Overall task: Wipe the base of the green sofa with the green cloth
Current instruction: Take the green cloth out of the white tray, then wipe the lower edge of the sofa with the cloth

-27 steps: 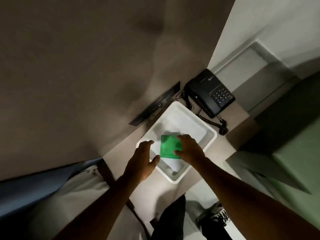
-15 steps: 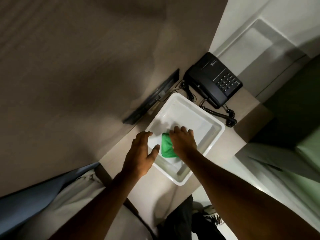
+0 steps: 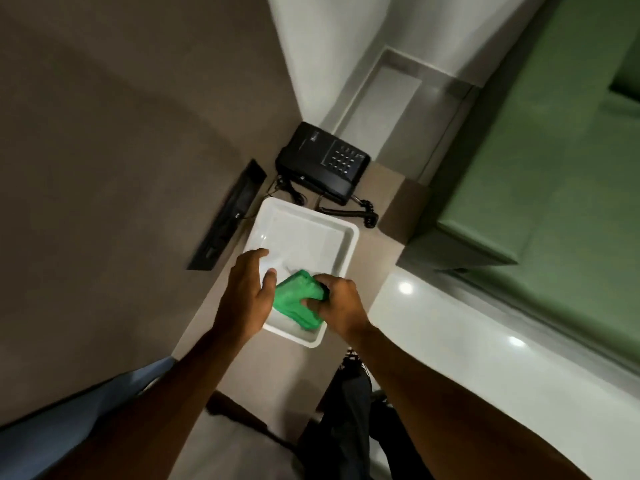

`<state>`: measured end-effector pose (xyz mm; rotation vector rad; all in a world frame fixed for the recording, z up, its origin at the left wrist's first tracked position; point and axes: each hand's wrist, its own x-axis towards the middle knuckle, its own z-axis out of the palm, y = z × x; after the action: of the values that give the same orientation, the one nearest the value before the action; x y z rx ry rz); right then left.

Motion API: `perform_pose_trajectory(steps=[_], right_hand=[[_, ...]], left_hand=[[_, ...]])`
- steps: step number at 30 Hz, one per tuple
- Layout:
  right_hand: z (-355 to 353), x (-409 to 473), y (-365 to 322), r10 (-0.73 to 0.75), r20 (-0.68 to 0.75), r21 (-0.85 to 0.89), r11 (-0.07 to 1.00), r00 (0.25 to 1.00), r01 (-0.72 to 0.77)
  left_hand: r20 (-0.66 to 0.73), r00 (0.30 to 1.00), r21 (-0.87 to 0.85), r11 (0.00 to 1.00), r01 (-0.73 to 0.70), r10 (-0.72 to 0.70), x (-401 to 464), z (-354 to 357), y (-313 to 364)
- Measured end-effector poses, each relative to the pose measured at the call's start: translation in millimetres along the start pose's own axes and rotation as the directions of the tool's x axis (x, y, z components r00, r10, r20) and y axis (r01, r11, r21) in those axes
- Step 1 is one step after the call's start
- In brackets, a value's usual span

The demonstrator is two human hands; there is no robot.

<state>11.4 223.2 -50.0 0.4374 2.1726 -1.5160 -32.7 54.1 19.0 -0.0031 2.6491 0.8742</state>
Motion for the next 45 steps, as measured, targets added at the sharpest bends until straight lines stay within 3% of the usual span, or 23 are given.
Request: perform_pose_trajectory(steps=[3,6,10,15,18,22,30,36,42,45], right_hand=[[-23,-29,8,0.117,-0.06,0.414,0.907,0.991,-0.082],[-51,-60,24,0.2,-0.125,0.634,0.769,0.972,-0.077],[-82,-92,49,0.276,-0.195,0.725,0.687,0.941,-0.051],[-124,-135,85,0.34,-0.359,0.744,0.667,0.87,0.046],[-146,-160,110,0.408,-0.425,0.787,0.608,0.808,0.107],[-165,-188,146,0.586,-0.455,0.872,0.444,0.671,0.203],[-177,-209,193,0.86,-0.342,0.899,0.183,0.378,0.398],[-173,-155,225,0.922,-0.235,0.909,0.097,0.307,0.405],[-152,-63,257,0.977,-0.107,0.839,-0.011,0.185,0.543],[-137,-29,272,0.978,-0.062,0.807,-0.068,0.198,0.587]], left_hand=[[0.088,0.989,0.106,0.986,-0.13,0.12,-5,-2,32],[0.174,0.942,0.211,0.924,-0.319,0.286,-11,5,75],[0.261,0.849,0.3,0.798,-0.523,0.459,-23,26,134],[0.468,0.636,0.316,0.555,-0.769,0.614,-48,79,217],[0.574,0.552,0.332,0.445,-0.832,0.605,-65,113,263],[0.729,0.385,0.293,0.25,-0.923,0.566,-85,167,321],[0.856,0.078,0.087,0.005,-0.996,0.511,-100,266,395],[0.897,-0.177,-0.103,-0.198,-0.975,0.404,-67,341,412],[0.914,-0.288,-0.194,-0.315,-0.929,0.286,-11,404,383],[0.899,-0.309,-0.195,-0.347,-0.917,0.311,4,423,367]])
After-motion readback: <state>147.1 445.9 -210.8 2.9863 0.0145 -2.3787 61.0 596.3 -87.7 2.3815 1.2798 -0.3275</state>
